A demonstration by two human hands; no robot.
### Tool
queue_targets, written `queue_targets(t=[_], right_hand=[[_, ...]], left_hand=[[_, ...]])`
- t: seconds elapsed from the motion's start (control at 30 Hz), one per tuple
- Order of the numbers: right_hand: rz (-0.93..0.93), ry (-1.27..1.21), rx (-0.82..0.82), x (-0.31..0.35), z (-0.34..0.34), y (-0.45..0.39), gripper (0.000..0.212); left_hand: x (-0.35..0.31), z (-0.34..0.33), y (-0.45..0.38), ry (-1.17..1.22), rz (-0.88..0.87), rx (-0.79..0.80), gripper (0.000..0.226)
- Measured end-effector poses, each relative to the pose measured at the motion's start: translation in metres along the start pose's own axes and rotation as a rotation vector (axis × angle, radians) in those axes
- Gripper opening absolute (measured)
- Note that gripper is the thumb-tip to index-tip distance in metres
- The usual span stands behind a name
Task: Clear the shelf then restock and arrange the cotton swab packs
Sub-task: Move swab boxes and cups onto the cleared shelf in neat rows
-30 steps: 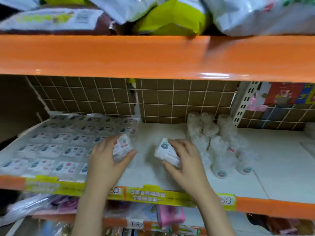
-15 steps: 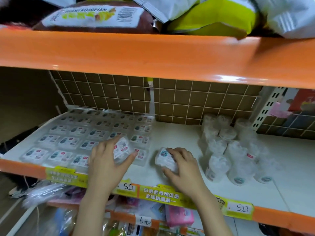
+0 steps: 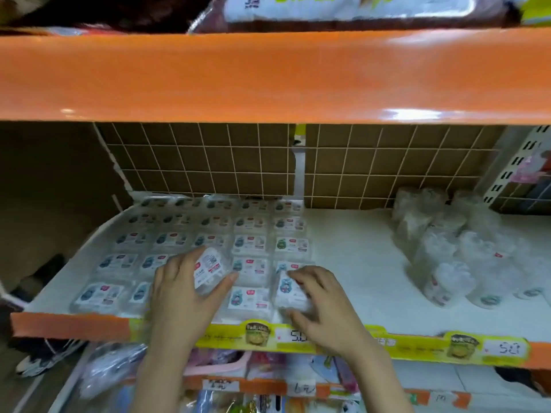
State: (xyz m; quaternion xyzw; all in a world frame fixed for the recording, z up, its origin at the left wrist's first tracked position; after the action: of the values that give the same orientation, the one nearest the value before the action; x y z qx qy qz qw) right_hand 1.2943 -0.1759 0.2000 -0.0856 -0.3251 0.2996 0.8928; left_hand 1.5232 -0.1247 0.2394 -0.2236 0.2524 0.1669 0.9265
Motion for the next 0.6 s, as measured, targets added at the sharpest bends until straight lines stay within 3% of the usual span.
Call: queue_targets(t=[0.3,0.5,0.6], right_hand=[[-0.114,0.075,-0.242,0.019,-0.003,-0.004,0.037],[-0.204,0.090,-0.286,0.020,-0.005,-0.007,0.024],[-0.197,0.123,-0.241,0.016,-0.010,-0.002,0.033]], left_hand=[[0.033,-0.007,-0.032,0.054,-0.119,0.090,0.085],[0.032,-0.017,-0.039,0.091,-0.183,0.094,0.085],[0.032,-0.024,-0.042,0.091,-0.200,0.101,0.082]])
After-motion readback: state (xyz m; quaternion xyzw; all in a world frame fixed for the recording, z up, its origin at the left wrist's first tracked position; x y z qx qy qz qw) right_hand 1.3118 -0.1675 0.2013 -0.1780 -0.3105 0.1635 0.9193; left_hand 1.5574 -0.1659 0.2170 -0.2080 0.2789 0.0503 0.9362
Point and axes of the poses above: each hand's wrist, its own y-axis away from the middle knuckle, its own z-axis out of the back of the hand, x = y × z, the point moved 4 cm from there along -y, towards the middle knuckle, and after that the axes turned 2 degrees about -x, right-handed, at the moved point
